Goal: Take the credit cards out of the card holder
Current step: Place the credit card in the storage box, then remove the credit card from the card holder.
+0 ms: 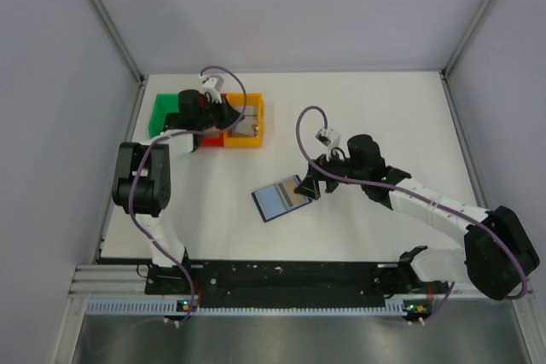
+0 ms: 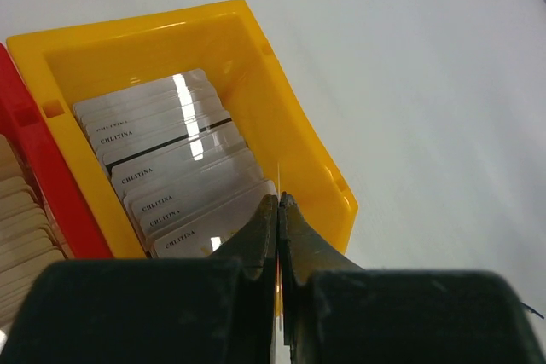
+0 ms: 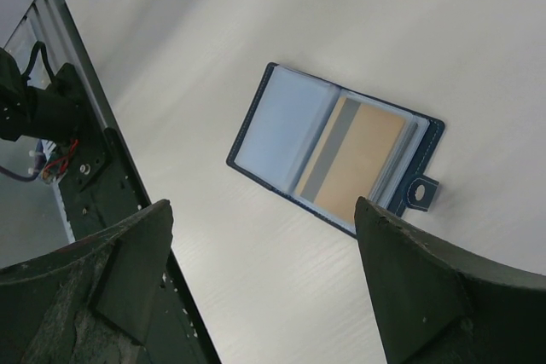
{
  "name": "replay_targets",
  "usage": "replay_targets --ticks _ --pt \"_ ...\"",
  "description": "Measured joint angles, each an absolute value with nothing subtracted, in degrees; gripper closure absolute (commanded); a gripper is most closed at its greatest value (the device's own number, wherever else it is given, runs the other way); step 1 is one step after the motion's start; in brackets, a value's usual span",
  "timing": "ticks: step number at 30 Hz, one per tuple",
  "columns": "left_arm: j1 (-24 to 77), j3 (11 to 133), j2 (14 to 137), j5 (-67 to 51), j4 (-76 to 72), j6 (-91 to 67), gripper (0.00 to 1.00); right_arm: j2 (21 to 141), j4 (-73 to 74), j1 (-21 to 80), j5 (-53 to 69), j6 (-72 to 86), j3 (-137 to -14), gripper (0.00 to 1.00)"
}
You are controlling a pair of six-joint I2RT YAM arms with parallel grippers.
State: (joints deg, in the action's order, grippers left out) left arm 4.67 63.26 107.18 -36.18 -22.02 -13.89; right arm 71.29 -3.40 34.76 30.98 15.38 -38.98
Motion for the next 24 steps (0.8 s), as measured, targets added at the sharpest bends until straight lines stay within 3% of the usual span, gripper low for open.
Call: replay_targets --ticks 4,8,12,18,24 --pt "4.9 63.7 107.2 -36.1 -20.7 -14.3 1.00 71.3 -3.4 34.8 30.9 15.4 -39.0 0.14" --pt "5.0 63.7 107.2 -35.1 -18.6 -14.5 0.65 71.3 -3.4 34.8 30.8 15.3 -39.0 0.14" --pt "5.0 63.9 107.0 -33.7 -15.9 -14.0 0.48 71.2 -2.5 34.8 29.5 14.6 -39.0 0.14" --pt "5.3 66.1 103.7 -30.4 -10.2 -12.9 0.38 68.9 0.3 34.8 26.5 13.7 -38.9 0.14" --pt "8.2 67.3 93.3 -23.5 -5.2 -11.2 0.34 67.9 2.5 34.8 24.2 13.6 -38.9 0.14"
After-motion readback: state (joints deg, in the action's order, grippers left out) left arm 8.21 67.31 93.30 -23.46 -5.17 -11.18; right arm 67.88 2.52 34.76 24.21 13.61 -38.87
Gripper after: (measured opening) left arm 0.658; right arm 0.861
